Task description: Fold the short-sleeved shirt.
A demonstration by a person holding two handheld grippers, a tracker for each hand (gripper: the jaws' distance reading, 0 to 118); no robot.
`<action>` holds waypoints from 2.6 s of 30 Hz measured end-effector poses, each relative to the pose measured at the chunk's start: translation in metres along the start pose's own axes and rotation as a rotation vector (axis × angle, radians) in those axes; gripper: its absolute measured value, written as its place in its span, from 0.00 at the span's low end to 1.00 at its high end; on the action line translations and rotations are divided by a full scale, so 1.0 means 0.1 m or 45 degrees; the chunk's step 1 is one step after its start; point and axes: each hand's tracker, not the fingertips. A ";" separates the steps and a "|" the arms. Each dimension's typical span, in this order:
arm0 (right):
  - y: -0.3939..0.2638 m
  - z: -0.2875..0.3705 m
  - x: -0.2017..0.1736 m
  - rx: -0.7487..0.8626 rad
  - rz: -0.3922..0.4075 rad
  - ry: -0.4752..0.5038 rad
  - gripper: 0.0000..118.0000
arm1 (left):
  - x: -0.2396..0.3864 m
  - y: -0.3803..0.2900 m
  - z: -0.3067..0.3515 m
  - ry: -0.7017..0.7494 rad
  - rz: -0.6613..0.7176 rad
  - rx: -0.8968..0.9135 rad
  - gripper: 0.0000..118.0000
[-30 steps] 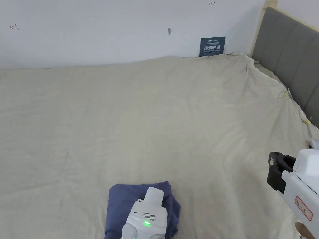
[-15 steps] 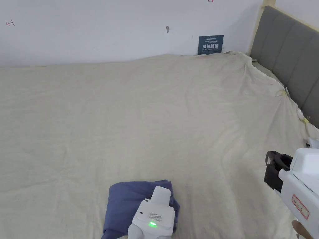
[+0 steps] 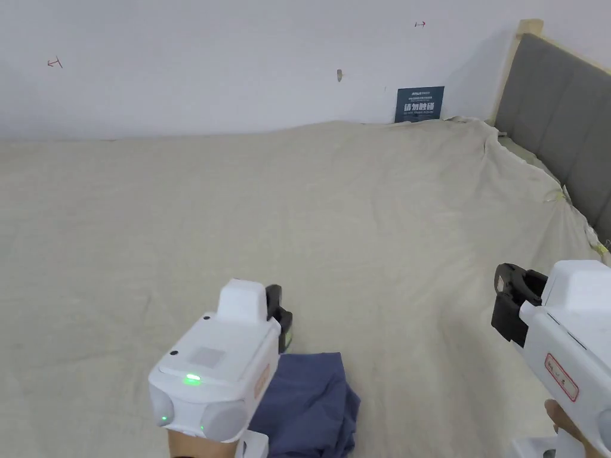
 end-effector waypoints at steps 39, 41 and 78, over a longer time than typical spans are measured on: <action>-0.19 -0.41 -1.07 0.057 0.027 0.187 0.00 | -1.21 0.22 0.66 0.323 0.206 0.248 0.00; -0.39 -0.55 -1.19 0.000 0.032 0.204 0.00 | -1.22 0.18 0.66 0.315 0.212 0.239 0.00; -2.30 -1.19 -1.77 -0.372 0.102 0.269 0.00 | -1.39 -0.86 -0.11 -0.069 0.652 -0.576 0.90</action>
